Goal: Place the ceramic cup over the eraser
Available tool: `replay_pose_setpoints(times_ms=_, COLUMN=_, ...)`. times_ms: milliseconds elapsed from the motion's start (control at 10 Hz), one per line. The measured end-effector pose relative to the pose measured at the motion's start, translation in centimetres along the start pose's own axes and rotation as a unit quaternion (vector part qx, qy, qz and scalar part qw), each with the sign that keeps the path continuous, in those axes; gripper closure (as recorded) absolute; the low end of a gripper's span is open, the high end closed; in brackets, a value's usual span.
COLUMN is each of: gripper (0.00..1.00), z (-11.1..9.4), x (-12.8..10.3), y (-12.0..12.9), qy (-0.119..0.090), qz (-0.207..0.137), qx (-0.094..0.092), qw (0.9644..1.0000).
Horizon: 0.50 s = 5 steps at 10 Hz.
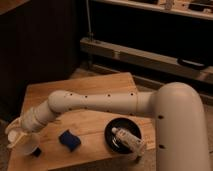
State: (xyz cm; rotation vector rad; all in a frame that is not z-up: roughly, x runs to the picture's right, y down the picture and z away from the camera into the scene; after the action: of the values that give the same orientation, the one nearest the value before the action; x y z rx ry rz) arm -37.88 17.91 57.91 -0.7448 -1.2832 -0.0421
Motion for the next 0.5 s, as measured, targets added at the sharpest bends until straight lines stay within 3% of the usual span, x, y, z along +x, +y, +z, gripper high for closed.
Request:
replay_pose_setpoints(times_ms=200, gripper=0.98, z=0.1, x=1.0, y=0.1, qy=-0.001, qz=0.006, qx=-0.004, qw=1.0)
replay_pose_setpoints(times_ms=500, gripper=0.71, z=0.3, x=2.8, y=-0.2, qy=-0.032, qz=0.041, qx=-0.003, qw=0.9986)
